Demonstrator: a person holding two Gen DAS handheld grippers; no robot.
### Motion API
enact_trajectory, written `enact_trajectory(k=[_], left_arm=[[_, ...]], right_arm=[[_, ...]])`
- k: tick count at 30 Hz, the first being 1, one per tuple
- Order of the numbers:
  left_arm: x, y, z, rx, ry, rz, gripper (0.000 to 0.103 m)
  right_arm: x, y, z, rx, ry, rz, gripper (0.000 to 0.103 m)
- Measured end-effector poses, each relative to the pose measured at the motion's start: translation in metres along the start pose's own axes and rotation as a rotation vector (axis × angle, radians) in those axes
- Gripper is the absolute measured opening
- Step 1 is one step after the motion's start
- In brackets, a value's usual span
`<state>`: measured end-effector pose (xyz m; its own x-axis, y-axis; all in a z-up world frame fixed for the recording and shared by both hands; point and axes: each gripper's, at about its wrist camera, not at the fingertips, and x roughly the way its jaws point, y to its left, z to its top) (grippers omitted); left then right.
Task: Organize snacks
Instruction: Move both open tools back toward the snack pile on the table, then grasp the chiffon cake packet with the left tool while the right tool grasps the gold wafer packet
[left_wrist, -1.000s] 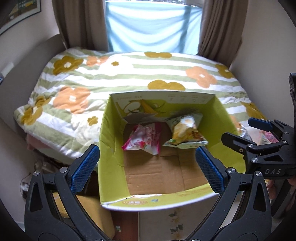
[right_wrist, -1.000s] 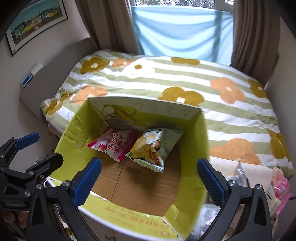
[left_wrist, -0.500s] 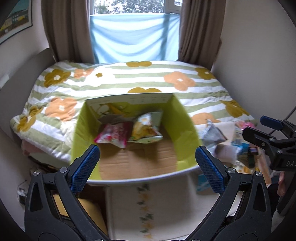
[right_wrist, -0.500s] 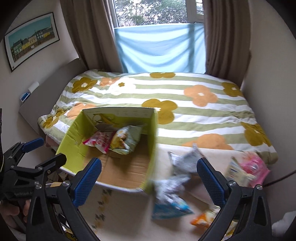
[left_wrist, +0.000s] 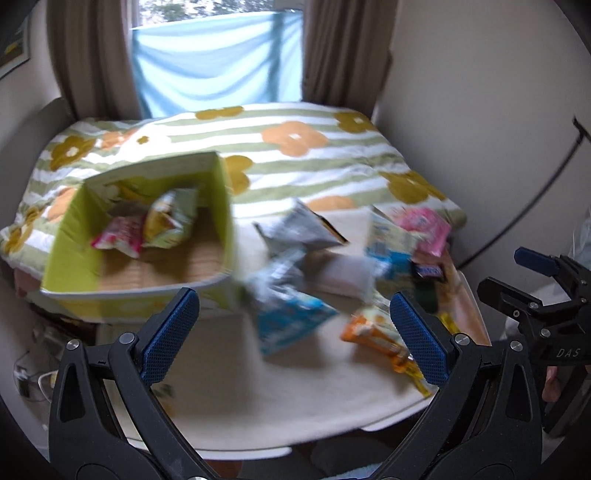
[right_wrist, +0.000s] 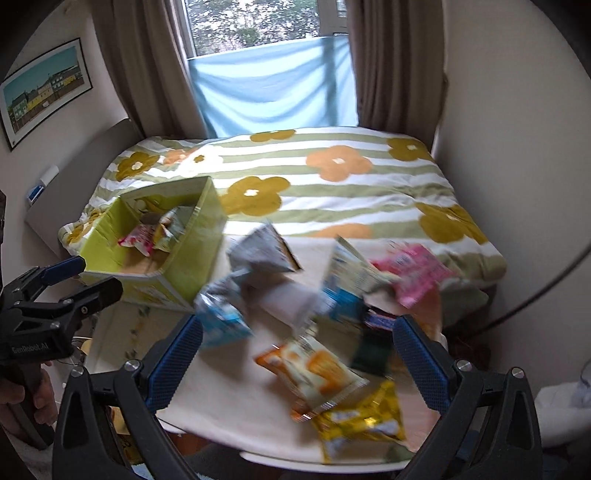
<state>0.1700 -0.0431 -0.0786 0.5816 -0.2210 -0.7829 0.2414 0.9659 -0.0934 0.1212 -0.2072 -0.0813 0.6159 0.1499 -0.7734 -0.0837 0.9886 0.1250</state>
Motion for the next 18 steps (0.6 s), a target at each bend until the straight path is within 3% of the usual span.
enact_trajectory(k=[6, 18], left_arm=[[0.034, -0.046, -0.013, 0.067, 0.098, -0.030, 0.103], [0.127, -0.099, -0.036, 0.353, 0.305, -0.159, 0.103]], right_arm=[[0.004, -0.045, -0.029, 0.069, 0.051, -0.057, 0.103], [0.044, -0.096, -0.087, 0.399, 0.200, -0.138, 0.103]])
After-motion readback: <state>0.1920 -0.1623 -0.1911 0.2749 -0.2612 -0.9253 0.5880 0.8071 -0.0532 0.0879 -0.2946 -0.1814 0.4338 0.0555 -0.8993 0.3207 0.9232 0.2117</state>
